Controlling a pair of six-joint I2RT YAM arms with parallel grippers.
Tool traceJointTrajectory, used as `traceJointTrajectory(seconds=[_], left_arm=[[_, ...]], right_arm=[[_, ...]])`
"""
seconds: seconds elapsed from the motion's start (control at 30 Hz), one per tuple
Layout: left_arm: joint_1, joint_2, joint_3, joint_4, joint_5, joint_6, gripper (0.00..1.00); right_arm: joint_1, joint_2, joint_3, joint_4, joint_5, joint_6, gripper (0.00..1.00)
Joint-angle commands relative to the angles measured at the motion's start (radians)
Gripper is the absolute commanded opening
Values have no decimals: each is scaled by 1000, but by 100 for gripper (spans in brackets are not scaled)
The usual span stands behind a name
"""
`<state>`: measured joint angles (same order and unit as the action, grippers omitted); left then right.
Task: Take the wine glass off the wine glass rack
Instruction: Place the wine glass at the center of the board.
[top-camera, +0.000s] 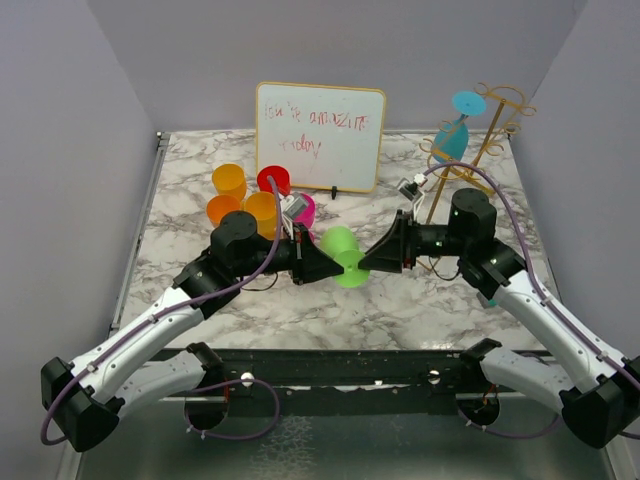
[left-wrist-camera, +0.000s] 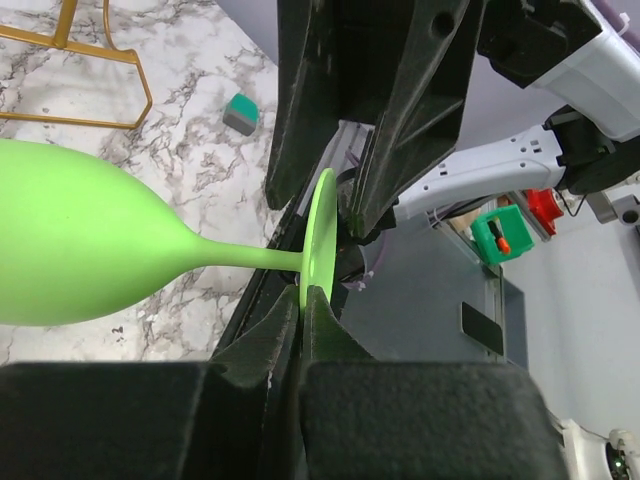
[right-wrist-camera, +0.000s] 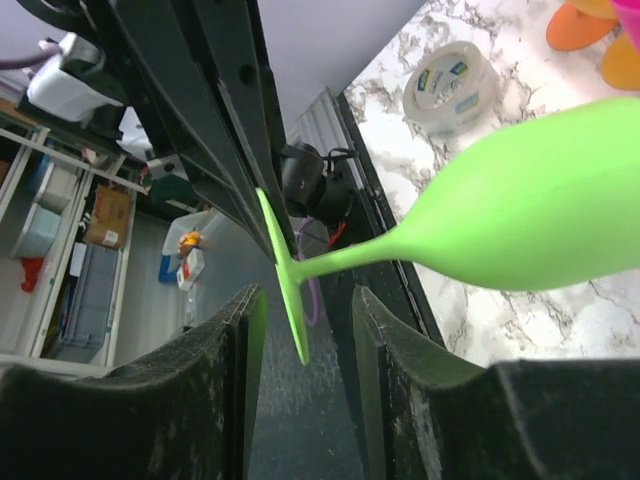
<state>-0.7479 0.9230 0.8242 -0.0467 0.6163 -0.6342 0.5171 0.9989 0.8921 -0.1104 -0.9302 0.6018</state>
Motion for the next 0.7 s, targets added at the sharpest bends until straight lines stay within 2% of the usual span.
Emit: traceJointTrajectory(seconds=[0.0, 0.13, 0.57, 0.63, 0.67], left_arm=[[-5, -28, 2, 27, -5, 28, 0], [-5, -23, 5, 28, 0, 33, 0], [-7, -29, -2, 24, -11, 34, 0], [-7, -32, -1, -1, -40, 41, 0], [-7, -35, 0, -22, -63, 47, 7]], right_arm=[[9, -46, -53, -15, -16, -8, 47], [23, -71, -84, 11, -20, 16, 45], [80, -67, -123, 77, 21, 31, 2], [80, -77, -136, 92, 43, 26, 1], [80, -84, -147, 115, 44, 28, 1]])
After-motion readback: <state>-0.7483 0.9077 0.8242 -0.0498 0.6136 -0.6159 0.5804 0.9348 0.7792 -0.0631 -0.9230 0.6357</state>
